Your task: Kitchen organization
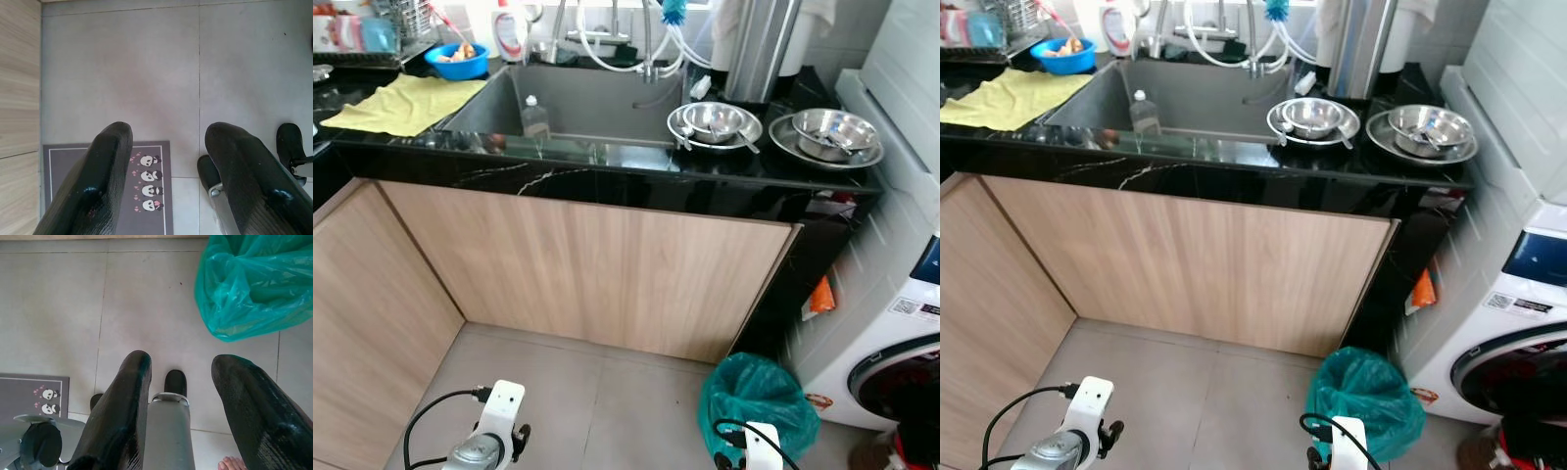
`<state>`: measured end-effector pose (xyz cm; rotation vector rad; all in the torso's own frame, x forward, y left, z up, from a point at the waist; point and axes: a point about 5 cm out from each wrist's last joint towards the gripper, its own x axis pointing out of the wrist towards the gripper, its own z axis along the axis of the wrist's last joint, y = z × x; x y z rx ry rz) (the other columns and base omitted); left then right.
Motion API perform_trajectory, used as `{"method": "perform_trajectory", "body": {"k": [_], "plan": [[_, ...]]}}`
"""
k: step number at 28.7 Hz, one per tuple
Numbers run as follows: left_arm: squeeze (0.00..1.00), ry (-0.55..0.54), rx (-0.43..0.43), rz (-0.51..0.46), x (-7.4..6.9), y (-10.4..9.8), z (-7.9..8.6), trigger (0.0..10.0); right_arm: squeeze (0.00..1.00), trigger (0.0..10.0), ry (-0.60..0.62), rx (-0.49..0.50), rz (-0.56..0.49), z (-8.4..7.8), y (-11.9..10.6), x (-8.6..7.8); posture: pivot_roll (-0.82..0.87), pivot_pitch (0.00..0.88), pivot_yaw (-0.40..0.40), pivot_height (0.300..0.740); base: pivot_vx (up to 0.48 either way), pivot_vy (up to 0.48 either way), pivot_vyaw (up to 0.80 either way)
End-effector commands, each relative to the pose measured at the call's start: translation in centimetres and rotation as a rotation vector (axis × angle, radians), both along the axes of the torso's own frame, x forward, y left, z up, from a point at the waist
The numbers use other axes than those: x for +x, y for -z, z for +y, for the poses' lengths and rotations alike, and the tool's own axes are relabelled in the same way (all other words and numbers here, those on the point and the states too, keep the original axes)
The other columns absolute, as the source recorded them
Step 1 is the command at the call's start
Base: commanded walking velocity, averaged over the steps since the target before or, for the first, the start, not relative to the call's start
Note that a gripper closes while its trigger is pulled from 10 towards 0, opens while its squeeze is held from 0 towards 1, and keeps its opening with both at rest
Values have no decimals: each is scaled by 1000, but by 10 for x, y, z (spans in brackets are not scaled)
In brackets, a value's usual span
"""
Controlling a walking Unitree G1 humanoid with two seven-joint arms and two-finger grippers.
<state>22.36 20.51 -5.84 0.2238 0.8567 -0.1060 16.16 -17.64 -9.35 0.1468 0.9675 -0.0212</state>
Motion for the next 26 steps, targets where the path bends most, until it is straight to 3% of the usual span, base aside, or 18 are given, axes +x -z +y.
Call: {"method": "perform_trajectory", "body": {"k": [1, 21, 26], "plan": [[0, -10, -3, 2, 0, 0, 2, 10000, 0, 10000, 11, 2, -4, -1, 0, 0, 43, 0, 5, 740, 259, 0, 0], [0, -10, -10, 11, -1, 0, 2, 10000, 0, 10000, 16, 6, -15, -1, -1, 2, 41, 0, 5, 740, 305, 0, 0], [0, -8, -15, 12, -1, 1, 1, 10000, 0, 10000, 10, 13, -14, 0, -1, 1, 42, 0, 4, 740, 331, 0, -732]]}}
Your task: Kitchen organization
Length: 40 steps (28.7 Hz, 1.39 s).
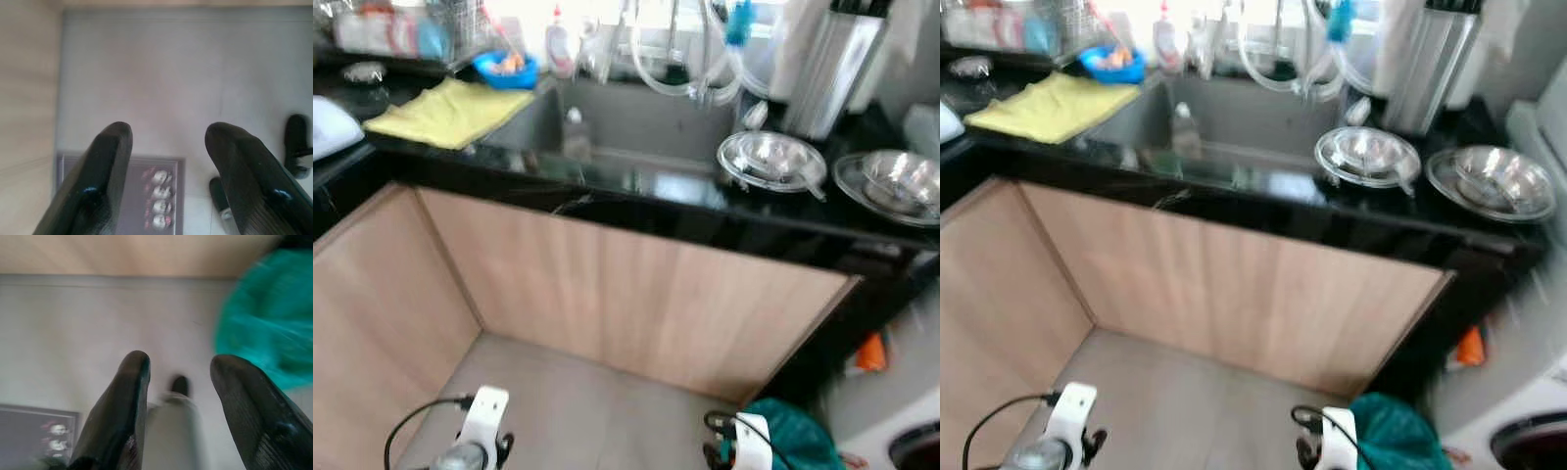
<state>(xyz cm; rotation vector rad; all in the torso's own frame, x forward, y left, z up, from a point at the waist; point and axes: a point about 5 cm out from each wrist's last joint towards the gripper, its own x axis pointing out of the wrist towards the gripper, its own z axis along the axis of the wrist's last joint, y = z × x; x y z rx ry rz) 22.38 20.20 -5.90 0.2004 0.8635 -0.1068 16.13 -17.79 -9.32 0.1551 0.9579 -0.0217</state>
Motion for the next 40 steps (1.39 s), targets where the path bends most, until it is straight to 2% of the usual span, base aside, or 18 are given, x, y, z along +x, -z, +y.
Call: {"method": "perform_trajectory", "body": {"k": [1, 12, 40], "plan": [[0, 2, 5, 5, -1, 0, 4, 10000, 0, 10000, 7, 7, -6, 1, -1, 2, 42, 0, 4, 740, 334, 0, -444], [0, 6, -1, 5, -1, 0, 4, 10000, 0, 10000, 14, 3, -16, 0, -1, 2, 43, 0, 4, 740, 313, 0, -40], [0, 25, -11, -4, 0, 0, 0, 10000, 0, 10000, 13, 2, -20, 1, -1, 2, 40, 0, 5, 740, 0, 0, 0]]}}
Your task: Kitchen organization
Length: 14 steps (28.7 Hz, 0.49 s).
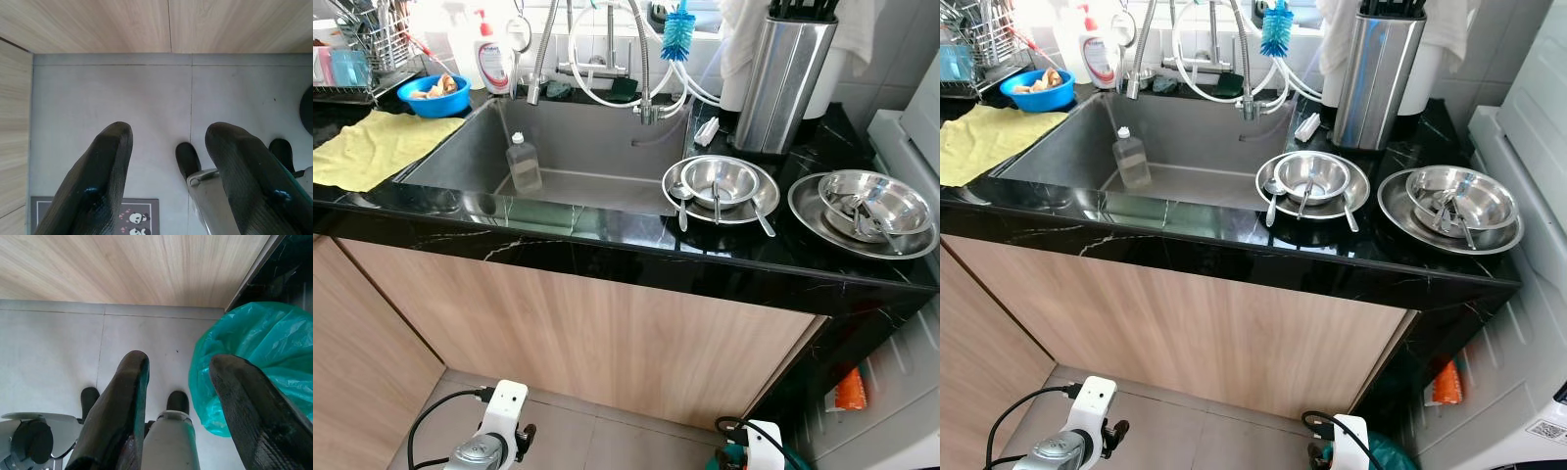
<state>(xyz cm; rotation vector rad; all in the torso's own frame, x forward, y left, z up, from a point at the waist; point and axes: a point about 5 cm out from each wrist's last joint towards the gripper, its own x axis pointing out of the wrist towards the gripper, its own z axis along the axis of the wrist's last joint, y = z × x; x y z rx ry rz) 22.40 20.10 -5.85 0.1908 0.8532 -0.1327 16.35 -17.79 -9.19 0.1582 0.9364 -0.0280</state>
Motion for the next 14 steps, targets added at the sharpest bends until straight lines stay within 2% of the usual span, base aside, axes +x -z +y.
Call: {"method": "perform_trajectory", "body": {"k": [1, 5, 14], "plan": [[0, 11, 9, -1, 0, 0, 1, 10000, 0, 10000, 4, 3, 2, 1, 0, 0, 41, 0, 4, 740, 345, 0, 0], [0, 13, 8, -2, 1, -1, 0, 10000, 0, 10000, 3, 3, 2, 1, 0, 0, 41, 0, 4, 740, 337, 0, 0], [0, 11, 4, -7, 1, -1, 0, 10000, 0, 10000, 2, 5, 3, 1, 0, 0, 41, 0, 4, 740, 0, 0, 0]]}}
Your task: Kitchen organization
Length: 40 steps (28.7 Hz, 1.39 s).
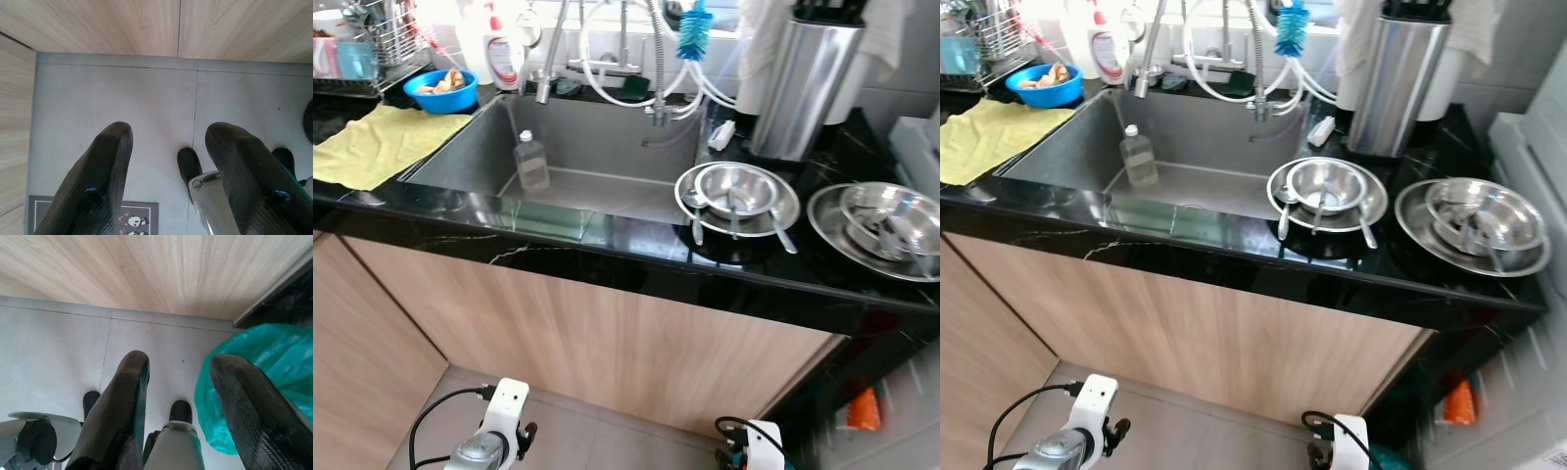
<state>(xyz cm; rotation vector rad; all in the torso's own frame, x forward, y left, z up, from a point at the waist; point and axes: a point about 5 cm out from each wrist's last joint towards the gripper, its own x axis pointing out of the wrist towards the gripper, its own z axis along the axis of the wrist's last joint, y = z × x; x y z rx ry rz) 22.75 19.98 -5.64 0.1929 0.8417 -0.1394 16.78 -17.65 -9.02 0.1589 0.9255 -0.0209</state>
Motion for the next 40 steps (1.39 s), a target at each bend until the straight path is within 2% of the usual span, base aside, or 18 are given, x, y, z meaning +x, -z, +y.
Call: {"method": "perform_trajectory", "body": {"k": [1, 10, 18, 24, 28, 35, 40], "plan": [[0, 2, 5, 5, -3, 1, 2, 10000, 0, 10000, 8, 3, 14, -1, 2, -4, 41, 0, 4, 740, 0, 0, 0], [0, -13, -2, 10, -4, 2, 3, 10000, 0, 10000, 10, 2, 13, -1, 2, -4, 43, 0, 4, 740, 0, 55, 0], [0, -11, -2, 9, -3, 2, 3, 10000, 0, 10000, 8, 3, 20, -1, 2, -4, 44, 0, 3, 740, 0, 183, -655], [0, -9, -1, 11, -3, 2, 2, 10000, 0, 10000, 16, 1, 9, -1, 1, -4, 46, 0, 3, 740, 0, 81, 0], [0, -9, 0, 12, -4, 2, 3, 10000, 0, 10000, 17, 9, 10, -1, 2, -4, 47, 0, 3, 740, 0, 247, 0], [0, -9, 3, 13, -4, 2, 3, 10000, 0, 10000, 23, 10, 5, -1, 1, -3, 48, 0, 3, 740, 0, 356, -670], [0, -6, 2, 10, -3, 2, 3, 10000, 0, 10000, 29, 6, -2, -1, 1, -3, 48, 0, 3, 740, 0, 367, 0]]}}
